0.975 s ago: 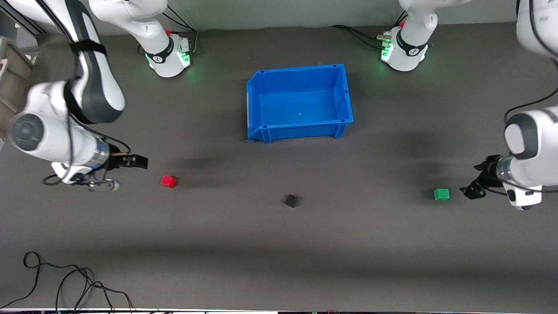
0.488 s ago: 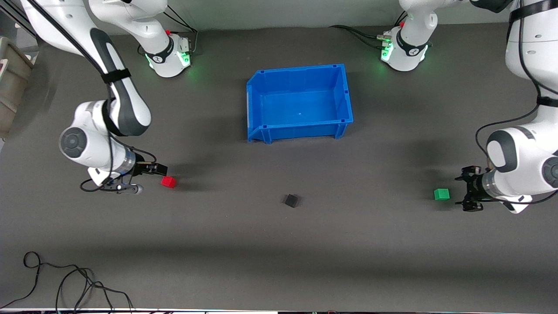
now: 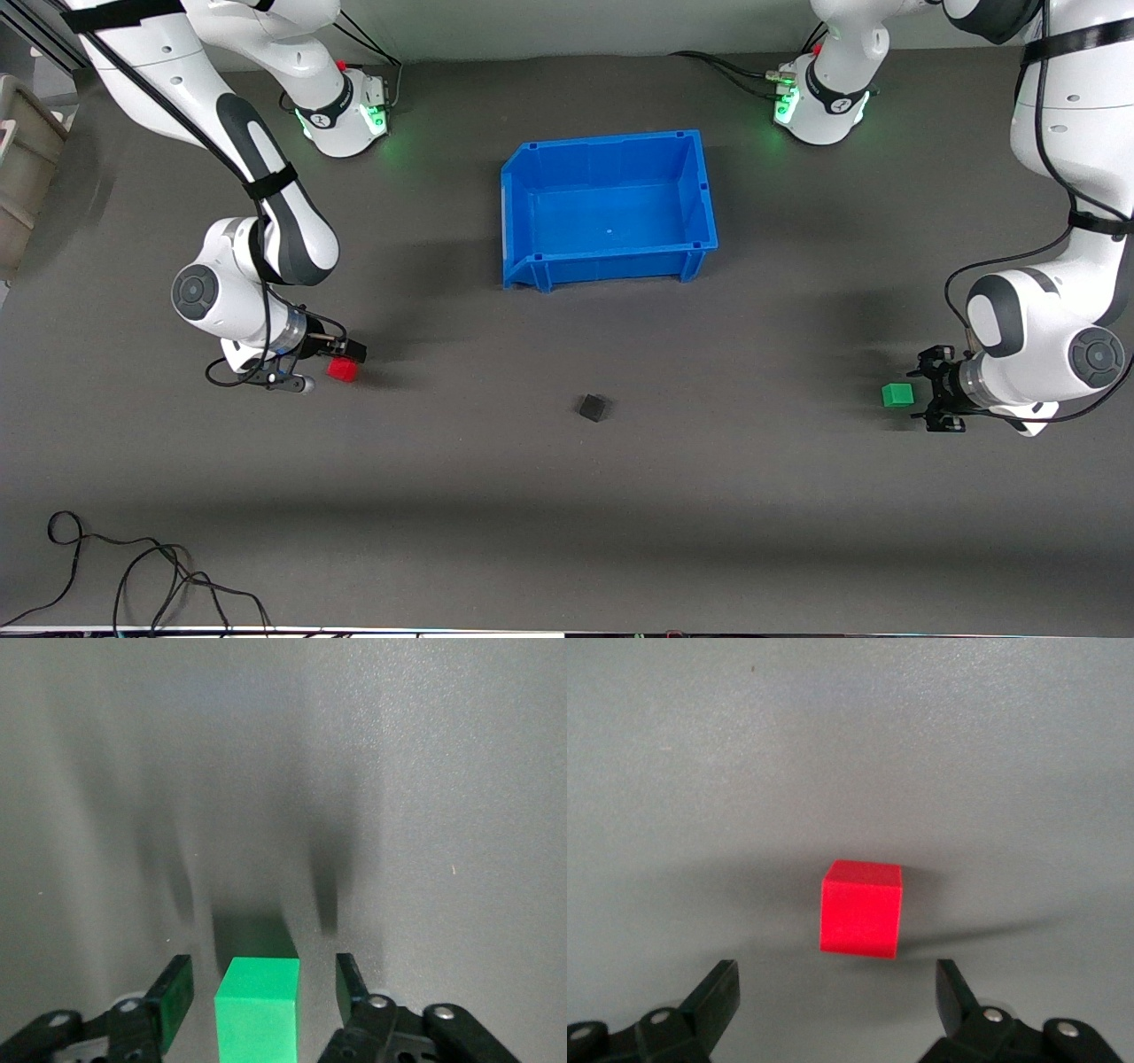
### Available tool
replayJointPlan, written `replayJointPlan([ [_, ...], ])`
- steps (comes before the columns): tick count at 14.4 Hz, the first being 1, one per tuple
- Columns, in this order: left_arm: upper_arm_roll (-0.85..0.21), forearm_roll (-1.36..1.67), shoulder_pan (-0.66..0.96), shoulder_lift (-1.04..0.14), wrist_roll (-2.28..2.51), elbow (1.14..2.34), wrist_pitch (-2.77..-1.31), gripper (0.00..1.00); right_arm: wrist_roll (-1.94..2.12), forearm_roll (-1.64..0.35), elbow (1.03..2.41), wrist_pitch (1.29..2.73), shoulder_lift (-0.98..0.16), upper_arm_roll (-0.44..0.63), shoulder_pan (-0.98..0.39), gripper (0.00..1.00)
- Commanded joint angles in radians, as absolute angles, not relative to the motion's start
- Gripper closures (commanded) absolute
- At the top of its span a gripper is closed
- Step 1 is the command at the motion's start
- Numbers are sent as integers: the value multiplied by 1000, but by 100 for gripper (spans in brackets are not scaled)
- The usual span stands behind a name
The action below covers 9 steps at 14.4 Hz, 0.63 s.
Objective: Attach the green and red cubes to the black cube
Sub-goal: 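Close the right gripper on the red cube while the left gripper grasps green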
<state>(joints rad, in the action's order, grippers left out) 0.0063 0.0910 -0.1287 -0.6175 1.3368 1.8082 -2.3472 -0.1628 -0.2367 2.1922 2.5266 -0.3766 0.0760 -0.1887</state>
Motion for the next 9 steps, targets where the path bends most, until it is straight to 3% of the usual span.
replayJointPlan([
  [1,12,98,-118,-640,1361,1796,-2365,32,-206,-259,2163,2562,-416,80,-199,2],
  [3,12,98,-115,-638,1361,1798,-2365,33,-206,-258,2142,2562,-439,80,-199,3],
  [5,11,97,-109,-638,1345,1799,-2364,43,-207,-258,2122,2562,-462,81,-198,4],
  [6,11,94,-109,-637,1345,1798,-2362,53,-209,-259,2115,2562,-466,81,-198,5],
  [7,11,91,-109,-637,1345,1795,-2362,70,-216,-259,2108,2562,-471,81,-193,5],
  [8,11,81,-107,-637,1342,1793,-2358,96,-230,-259,2099,2562,-475,81,-190,5],
  [9,11,81,-100,-635,1344,1793,-2358,100,-236,-258,2086,2562,-486,83,-186,5],
])
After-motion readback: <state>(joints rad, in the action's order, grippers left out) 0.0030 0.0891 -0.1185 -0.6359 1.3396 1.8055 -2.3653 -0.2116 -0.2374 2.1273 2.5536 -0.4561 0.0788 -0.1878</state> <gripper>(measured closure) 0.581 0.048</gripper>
